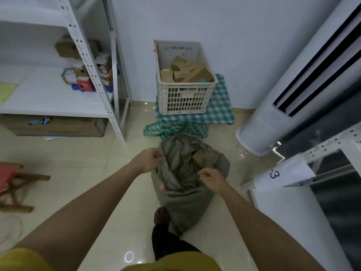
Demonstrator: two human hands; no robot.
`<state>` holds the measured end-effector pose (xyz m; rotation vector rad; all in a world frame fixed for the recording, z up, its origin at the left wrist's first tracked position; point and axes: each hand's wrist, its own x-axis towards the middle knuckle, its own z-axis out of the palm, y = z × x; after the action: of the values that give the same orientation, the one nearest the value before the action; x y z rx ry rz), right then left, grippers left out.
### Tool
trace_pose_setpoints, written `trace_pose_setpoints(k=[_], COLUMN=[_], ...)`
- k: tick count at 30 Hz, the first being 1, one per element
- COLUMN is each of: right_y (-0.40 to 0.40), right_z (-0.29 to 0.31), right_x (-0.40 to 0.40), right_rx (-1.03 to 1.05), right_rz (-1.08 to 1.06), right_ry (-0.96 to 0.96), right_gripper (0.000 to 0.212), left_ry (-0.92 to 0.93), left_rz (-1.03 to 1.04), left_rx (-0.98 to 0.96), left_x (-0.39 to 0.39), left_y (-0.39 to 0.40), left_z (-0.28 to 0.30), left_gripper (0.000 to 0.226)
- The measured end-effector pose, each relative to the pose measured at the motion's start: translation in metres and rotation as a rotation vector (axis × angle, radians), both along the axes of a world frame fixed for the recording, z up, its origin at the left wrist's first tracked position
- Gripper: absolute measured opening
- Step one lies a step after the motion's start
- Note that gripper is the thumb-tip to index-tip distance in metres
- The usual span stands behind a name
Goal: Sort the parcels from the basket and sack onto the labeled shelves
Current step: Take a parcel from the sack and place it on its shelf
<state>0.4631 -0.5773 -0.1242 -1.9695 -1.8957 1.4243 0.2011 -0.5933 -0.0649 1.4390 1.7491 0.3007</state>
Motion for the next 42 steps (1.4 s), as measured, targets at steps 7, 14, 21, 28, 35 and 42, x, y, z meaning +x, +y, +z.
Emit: trace_pose_setpoints(k=[7,14,21,28,35,42], right_y=[0.061,0.082,0.080,0.069,0.077,0.091], right_z=[-0.023,-0.036,-0.044,-0.038,-0.077,-0.149], right_x=[-0.060,-0.126,-0.175,-0.207,-0.176,-0.134], right_rx=[-0.138,-0.213,-0.285,-0.246,-0.280,-0.337], right_rz=[0.006,-0.057,-0.287,-0.522,-0.744,-0.631], right_ry=[-0.063,-0.100,-0.144,-0.044,-0.004,-0.030], right_gripper=[0.020,0.026,0.027,0.028,0.026,0.028], left_ry=[0.024,0.047,0.030,0.060,0.092,0.176], left_rz=[0.017,-0.156,-0.439,-0.735,-0.815,-0.789], left_rx=[-0.059,-0.177,-0.235,-0.271,-0.274,-0.367], left_x=[-0.081,-0.138,-0.145,-0.119,-0.078,-0.034], left_y=[0.072,0.146,0.217,0.216,0.227,0.240], left_z=[-0.011,-0.038,-0.050,-0.073,-0.108,-0.181], left_gripper=[0.021,0.018,0.023,0.034,0.030,0.033])
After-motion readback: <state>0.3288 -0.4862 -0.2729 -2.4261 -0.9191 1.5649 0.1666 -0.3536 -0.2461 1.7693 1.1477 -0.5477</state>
